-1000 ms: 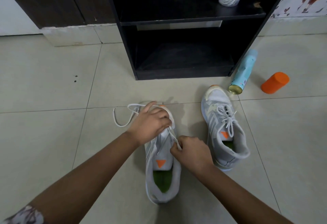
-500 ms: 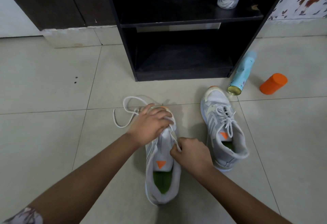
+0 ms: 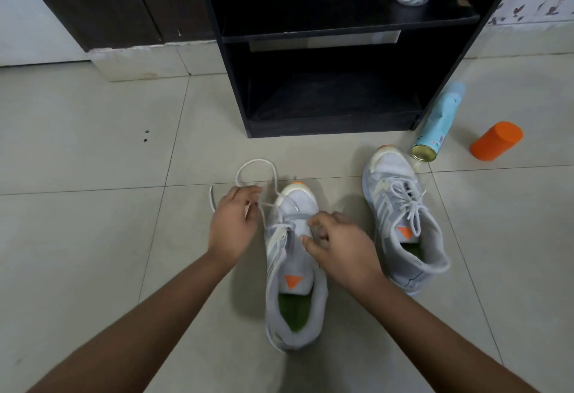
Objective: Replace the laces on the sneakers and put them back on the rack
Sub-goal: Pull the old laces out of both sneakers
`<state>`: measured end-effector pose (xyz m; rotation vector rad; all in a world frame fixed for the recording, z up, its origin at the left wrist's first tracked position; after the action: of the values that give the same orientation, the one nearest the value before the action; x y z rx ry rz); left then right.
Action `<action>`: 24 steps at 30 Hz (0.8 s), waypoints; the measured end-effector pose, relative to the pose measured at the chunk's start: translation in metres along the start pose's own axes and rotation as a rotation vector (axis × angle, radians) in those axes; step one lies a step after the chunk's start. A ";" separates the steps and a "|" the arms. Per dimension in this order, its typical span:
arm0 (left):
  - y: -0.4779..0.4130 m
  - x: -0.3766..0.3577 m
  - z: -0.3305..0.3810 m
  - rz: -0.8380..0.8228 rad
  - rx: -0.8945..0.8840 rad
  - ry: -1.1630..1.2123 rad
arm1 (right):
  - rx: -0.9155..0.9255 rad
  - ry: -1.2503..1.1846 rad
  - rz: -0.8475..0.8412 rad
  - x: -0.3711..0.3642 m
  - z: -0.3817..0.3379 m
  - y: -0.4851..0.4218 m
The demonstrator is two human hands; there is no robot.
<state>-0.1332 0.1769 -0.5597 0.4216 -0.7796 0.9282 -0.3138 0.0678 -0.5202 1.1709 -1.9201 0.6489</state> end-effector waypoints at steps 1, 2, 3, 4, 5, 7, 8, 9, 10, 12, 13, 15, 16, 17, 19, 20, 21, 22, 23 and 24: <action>0.007 0.002 -0.005 0.003 0.055 0.036 | 0.043 0.002 -0.017 -0.004 -0.002 -0.007; 0.012 0.004 -0.009 0.005 0.107 0.065 | 0.079 0.028 -0.043 -0.008 -0.005 -0.015; 0.016 0.005 -0.012 0.003 0.150 0.087 | 0.100 0.066 -0.068 -0.012 -0.008 -0.022; 0.019 0.007 -0.014 -0.002 0.183 0.102 | 0.112 0.100 -0.077 -0.015 -0.012 -0.029; 0.021 0.007 -0.016 -0.011 0.201 0.110 | 0.108 0.120 -0.083 -0.015 -0.015 -0.034; 0.022 0.008 -0.018 -0.027 0.213 0.121 | 0.113 0.139 -0.127 -0.016 -0.015 -0.042; 0.021 0.010 -0.018 -0.031 0.209 0.127 | 0.125 0.141 -0.182 -0.016 -0.014 -0.045; 0.021 0.011 -0.017 -0.033 0.201 0.132 | 0.130 0.131 -0.245 -0.018 -0.013 -0.047; 0.021 0.011 -0.016 -0.039 0.191 0.135 | 0.114 0.089 -0.296 -0.019 -0.012 -0.048; 0.022 0.009 -0.014 -0.054 0.166 0.129 | -0.041 -0.233 -0.311 -0.017 -0.013 -0.047; 0.022 0.008 -0.014 -0.061 0.156 0.131 | -0.130 -0.526 -0.269 -0.012 -0.014 -0.046; 0.024 0.006 -0.010 -0.081 0.131 0.142 | -0.225 -1.116 -0.110 0.008 -0.016 -0.046; 0.024 0.006 -0.008 -0.101 0.103 0.154 | -0.272 -1.360 0.007 0.020 -0.013 -0.047; 0.024 0.006 -0.006 -0.133 0.066 0.168 | -0.313 -1.549 0.157 0.033 -0.007 -0.048; 0.024 0.006 -0.002 -0.225 -0.039 0.163 | -0.376 -1.672 0.451 0.054 0.011 -0.050; 0.025 0.005 -0.001 -0.259 -0.090 0.113 | -0.421 -1.626 0.528 0.059 0.021 -0.051; 0.025 0.005 0.000 -0.269 -0.127 0.020 | -0.488 -1.543 0.542 0.060 0.030 -0.050; 0.025 0.004 -0.001 -0.252 -0.147 -0.105 | -0.568 -1.438 0.488 0.057 0.035 -0.048; 0.025 0.004 -0.002 -0.213 -0.148 -0.227 | -0.646 -1.330 0.385 0.051 0.039 -0.045; 0.025 0.005 -0.003 -0.165 -0.129 -0.315 | -0.692 -1.222 0.264 0.044 0.040 -0.039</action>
<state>-0.1511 0.1949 -0.5580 0.5176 -1.0691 0.6608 -0.3051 -0.0009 -0.5052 0.8743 -2.9341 -0.8175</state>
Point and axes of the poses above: each hand's wrist, its own y-axis away from the middle knuckle, its own x-axis out of the back of the hand, z = x × y, the point moved 1 cm from there along -y, towards the middle knuckle, and after that the axes turned 15 degrees about x, right-handed, at the moved point
